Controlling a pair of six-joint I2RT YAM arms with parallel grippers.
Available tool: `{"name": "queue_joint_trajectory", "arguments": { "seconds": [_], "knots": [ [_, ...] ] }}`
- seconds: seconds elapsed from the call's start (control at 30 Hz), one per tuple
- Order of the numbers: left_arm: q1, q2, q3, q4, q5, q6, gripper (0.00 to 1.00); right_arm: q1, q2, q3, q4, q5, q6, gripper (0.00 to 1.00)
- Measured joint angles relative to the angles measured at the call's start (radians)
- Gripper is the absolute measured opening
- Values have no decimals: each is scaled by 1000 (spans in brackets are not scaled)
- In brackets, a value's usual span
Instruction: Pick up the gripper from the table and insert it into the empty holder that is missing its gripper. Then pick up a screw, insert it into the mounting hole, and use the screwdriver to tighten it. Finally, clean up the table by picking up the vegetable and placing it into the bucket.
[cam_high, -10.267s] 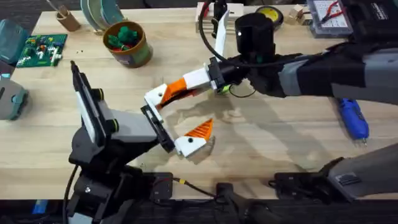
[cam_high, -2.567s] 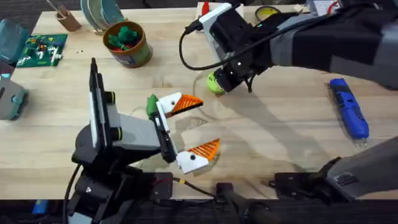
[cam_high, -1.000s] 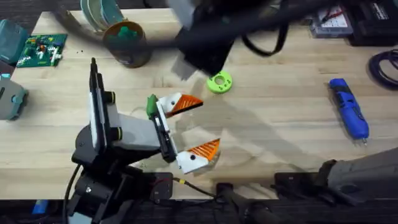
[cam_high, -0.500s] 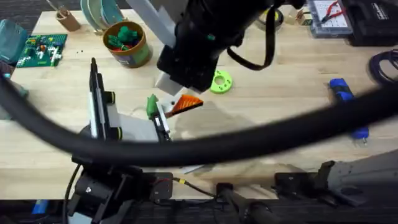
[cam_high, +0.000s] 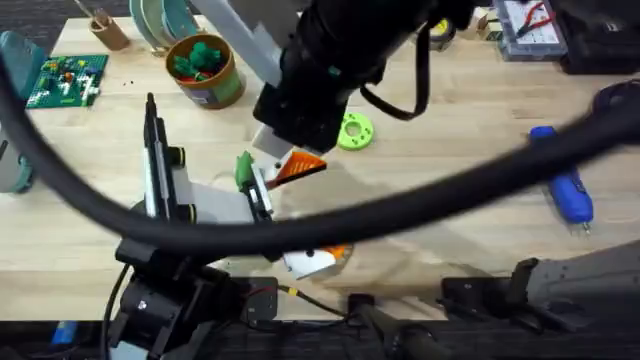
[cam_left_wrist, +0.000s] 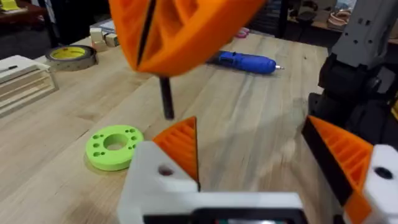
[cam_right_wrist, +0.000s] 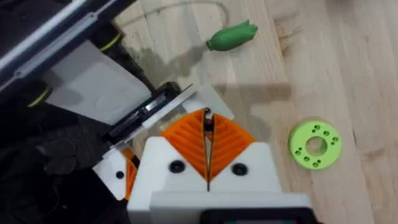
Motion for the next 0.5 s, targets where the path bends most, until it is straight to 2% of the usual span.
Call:
{"name": "queue_joint_trajectory", "arguments": {
  "seconds": [0.5],
  "knots": [
    [0, 0, 0, 0, 0, 0, 992, 0, 0, -88, 76, 0, 0, 6]
  ]
}}
